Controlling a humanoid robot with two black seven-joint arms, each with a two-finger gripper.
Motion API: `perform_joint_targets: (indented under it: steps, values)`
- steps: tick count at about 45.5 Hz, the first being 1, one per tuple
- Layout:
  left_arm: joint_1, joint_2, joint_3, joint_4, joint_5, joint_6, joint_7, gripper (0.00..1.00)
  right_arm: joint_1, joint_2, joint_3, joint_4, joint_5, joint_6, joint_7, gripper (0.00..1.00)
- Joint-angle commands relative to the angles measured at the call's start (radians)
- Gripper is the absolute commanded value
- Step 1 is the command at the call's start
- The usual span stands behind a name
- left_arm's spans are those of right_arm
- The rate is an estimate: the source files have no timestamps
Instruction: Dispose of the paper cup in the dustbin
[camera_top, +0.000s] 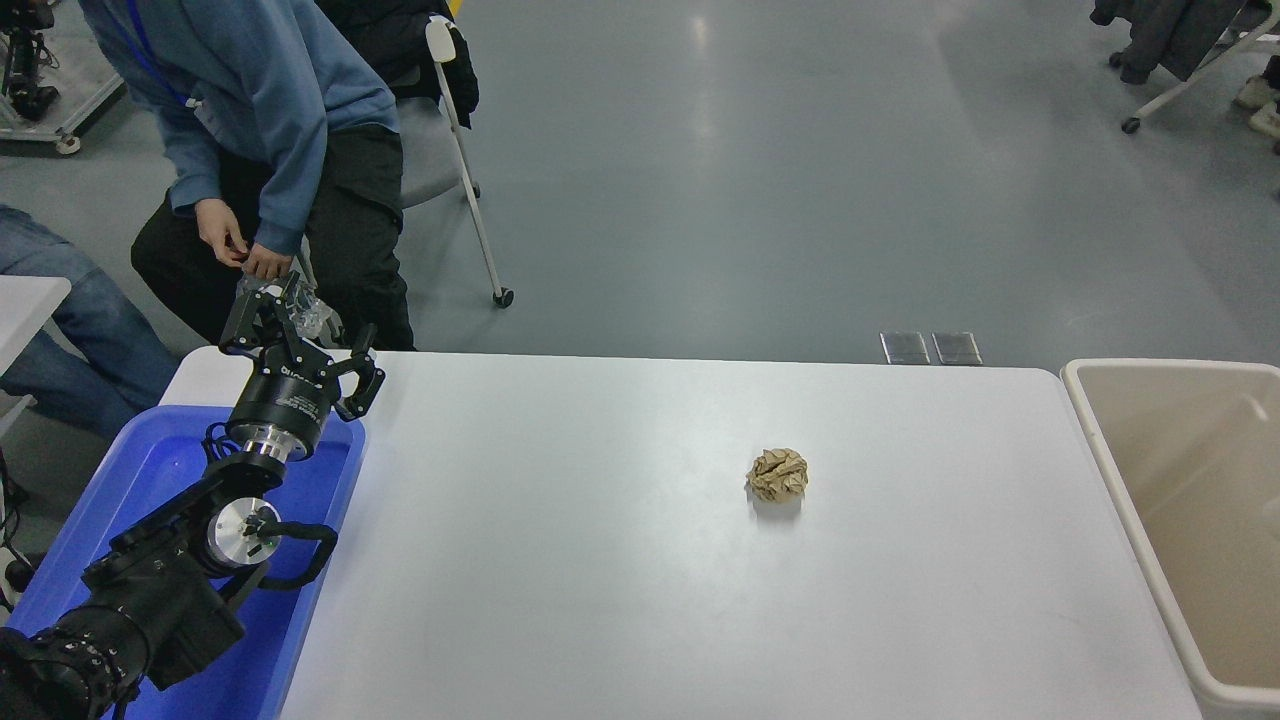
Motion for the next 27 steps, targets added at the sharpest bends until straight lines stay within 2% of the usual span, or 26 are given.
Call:
perform_joint_targets:
  steps: [1,23,24,27]
  values:
    - [0.0,0.0,0.001,0.0,0.0,0.0,0.0,1.0,-0.014,0.055,0.005,-0.026,0.094,0.001,-0.075,0.0]
    - [0.0,0.0,0.001,0.0,0.0,0.0,0.0,1.0,-0.015,0.062,0.034,-0.028,0.106,-0.015,-0.095,0.01]
    - [0.0,0.0,-0.001,0.0,0.0,0.0,0.0,1.0,-0.015,0.062,0.032,-0.028,0.106,-0.016,-0.095,0.17]
    - [0.0,0.0,0.001,0.0,0.0,0.0,0.0,1.0,-0.017,0.062,0.034,-0.031,0.106,-0.027,-0.094,0.78]
